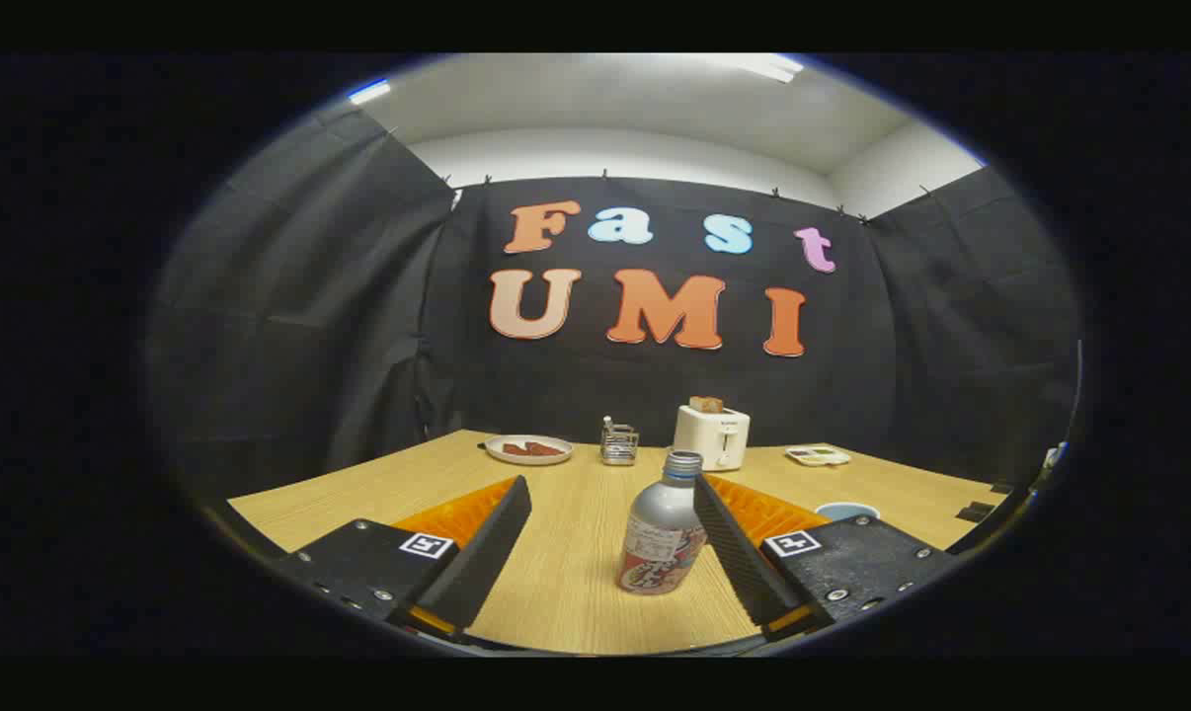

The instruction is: Take the bottle from table, then pour the juice into the cup, finally place the bottle on the coaster

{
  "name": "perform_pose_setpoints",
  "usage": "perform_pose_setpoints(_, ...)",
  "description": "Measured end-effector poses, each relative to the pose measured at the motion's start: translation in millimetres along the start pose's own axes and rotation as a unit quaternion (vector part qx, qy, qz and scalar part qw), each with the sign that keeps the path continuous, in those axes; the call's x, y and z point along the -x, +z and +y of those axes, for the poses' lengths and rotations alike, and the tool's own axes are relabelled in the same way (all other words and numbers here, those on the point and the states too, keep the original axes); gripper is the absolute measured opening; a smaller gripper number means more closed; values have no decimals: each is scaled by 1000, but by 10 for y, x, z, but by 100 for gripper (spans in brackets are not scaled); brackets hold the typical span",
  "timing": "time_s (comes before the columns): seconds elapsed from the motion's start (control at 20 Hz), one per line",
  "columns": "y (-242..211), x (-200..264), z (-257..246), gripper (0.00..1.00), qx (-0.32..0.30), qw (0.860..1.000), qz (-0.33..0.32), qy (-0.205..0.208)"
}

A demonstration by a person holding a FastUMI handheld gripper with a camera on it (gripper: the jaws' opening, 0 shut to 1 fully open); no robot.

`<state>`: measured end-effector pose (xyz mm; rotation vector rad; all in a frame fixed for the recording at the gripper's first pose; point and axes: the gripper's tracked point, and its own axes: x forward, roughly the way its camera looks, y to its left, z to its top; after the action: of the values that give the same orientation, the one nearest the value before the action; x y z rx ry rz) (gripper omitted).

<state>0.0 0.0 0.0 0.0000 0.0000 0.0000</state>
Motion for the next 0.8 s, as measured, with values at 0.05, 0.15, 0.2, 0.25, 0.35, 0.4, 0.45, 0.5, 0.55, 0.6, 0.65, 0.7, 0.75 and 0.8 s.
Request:
perform_pose_setpoints(0.05,2,6,0,98,0,1000,3,0)
perform_pose_setpoints(0.15,-1,9,-7,98,-2,1000,9,-2)
perform_pose_setpoints(0.2,7,20,-1,99,-6,1000,10,-1)
perform_pose_setpoints(0.25,19,27,-5,98,-11,1000,10,-1)
perform_pose_setpoints(0.35,24,32,-18,98,-20,1000,10,-1)
perform_pose_setpoints(0.4,27,34,-30,98,-20,1000,9,-3)
perform_pose_setpoints(0.45,33,43,-45,98,-20,1000,9,-5)
perform_pose_setpoints(0.5,35,36,-56,98,-19,1000,8,-6)
perform_pose_setpoints(0.55,40,40,-67,98,-19,1000,8,-8)
perform_pose_setpoints(0.6,33,42,-80,98,-20,1000,8,-10)
perform_pose_setpoints(0.65,24,35,-91,98,-21,1000,10,-11)
perform_pose_setpoints(0.7,2,39,-103,98,-22,1000,12,-13)
perform_pose_setpoints(0.75,-10,46,-124,98,-23,1000,14,-15)
perform_pose_setpoints(0.8,-33,44,-142,98,-24,999,17,-18)
